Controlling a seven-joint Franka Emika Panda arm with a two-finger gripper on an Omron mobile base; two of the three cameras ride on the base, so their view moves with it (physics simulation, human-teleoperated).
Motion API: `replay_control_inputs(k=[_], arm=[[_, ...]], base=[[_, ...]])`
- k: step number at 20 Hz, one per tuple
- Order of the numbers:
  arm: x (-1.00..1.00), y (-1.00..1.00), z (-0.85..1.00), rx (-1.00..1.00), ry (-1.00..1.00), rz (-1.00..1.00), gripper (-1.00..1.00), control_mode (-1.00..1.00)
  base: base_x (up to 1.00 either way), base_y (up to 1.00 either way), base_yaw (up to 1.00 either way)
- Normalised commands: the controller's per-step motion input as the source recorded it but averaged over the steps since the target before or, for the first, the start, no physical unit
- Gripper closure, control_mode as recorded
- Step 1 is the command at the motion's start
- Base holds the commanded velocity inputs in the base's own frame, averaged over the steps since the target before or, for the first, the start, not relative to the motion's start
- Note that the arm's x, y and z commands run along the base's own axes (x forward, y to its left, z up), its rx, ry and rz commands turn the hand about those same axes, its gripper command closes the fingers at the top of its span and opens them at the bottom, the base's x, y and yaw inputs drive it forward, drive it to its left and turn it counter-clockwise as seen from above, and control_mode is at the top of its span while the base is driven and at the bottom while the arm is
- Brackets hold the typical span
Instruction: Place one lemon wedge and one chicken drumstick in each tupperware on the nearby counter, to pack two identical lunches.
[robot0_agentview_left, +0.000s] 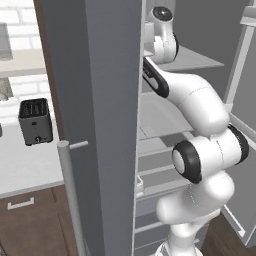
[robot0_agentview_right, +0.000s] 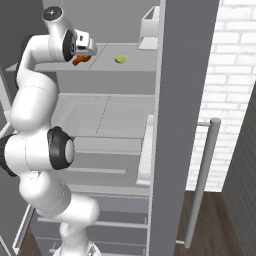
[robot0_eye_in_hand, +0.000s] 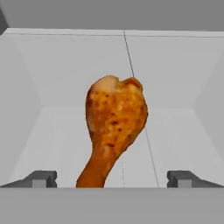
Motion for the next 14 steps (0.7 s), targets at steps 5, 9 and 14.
replay_control_inputs(k=[5,9,14], arm=[[0.39,0.19,-0.05,0.00,0.00,-0.01,-1.00,-1.00],[0.39,0.03,-0.11,0.00,0.00,0.00,-1.00,-1.00],[0.18,0.00,-0.20,0.00,0.04,0.00,-1.00,-1.00]], base=[[0.00,0.00,0.00],[0.00,0.00,0.00],[0.00,0.00,0.00]])
